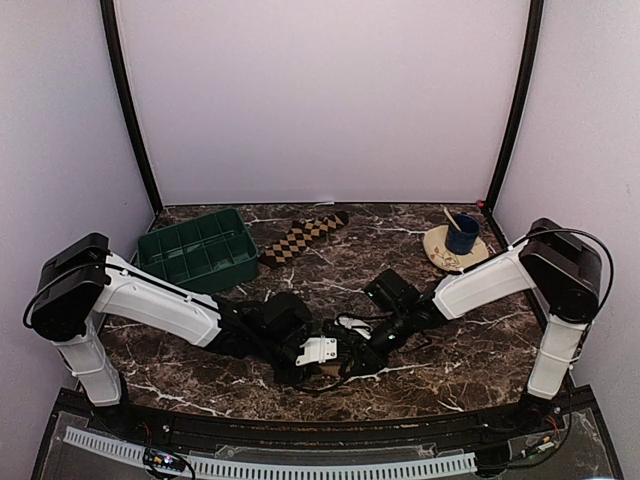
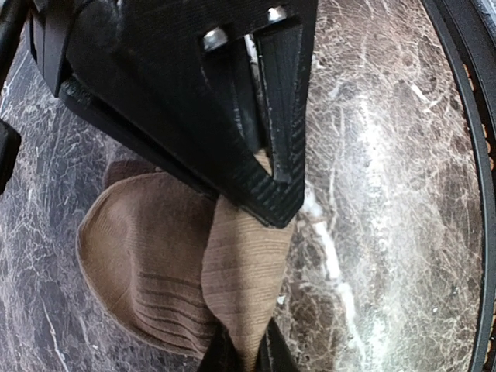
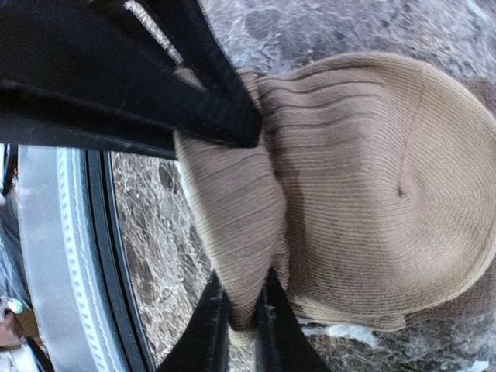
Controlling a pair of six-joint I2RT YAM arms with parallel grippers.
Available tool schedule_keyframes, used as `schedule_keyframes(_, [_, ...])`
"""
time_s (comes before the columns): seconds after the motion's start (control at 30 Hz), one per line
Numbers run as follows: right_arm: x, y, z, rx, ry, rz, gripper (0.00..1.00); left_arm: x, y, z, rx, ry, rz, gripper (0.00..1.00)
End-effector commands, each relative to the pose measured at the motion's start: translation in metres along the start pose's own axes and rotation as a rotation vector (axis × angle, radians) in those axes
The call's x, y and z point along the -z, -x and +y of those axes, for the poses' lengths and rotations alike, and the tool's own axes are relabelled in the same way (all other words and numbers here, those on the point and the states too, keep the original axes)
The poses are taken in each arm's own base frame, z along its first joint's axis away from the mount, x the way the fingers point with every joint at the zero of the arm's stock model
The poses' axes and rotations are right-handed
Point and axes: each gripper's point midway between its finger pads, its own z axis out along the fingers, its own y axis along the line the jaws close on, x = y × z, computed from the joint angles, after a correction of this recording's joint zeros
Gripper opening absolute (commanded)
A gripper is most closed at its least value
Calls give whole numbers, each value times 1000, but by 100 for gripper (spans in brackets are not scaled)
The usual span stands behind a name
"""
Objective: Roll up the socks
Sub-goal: Roll the sock at the center of the board.
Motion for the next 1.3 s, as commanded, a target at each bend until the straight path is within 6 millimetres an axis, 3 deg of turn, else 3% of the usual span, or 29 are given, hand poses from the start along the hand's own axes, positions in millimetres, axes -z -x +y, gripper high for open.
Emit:
schedule_keyframes(0.0, [-3,-27,-13,-82,-44,70,16,-1,-4,-11,-5,-60,25,0])
schedule_keyframes(0.23, [3,-25,-16,-115,-31,28,27,-5,-8,-17,20,-139,68,0])
schedule_keyframes(0.93, [38,-18,-30,-211,-68,-173,29,-1,-16,-5,213,-387,152,0])
schedule_keyframes(1.27, [55,-23,-49,-226,-240,-251,29,-2,-20,3,301,-459,176,0])
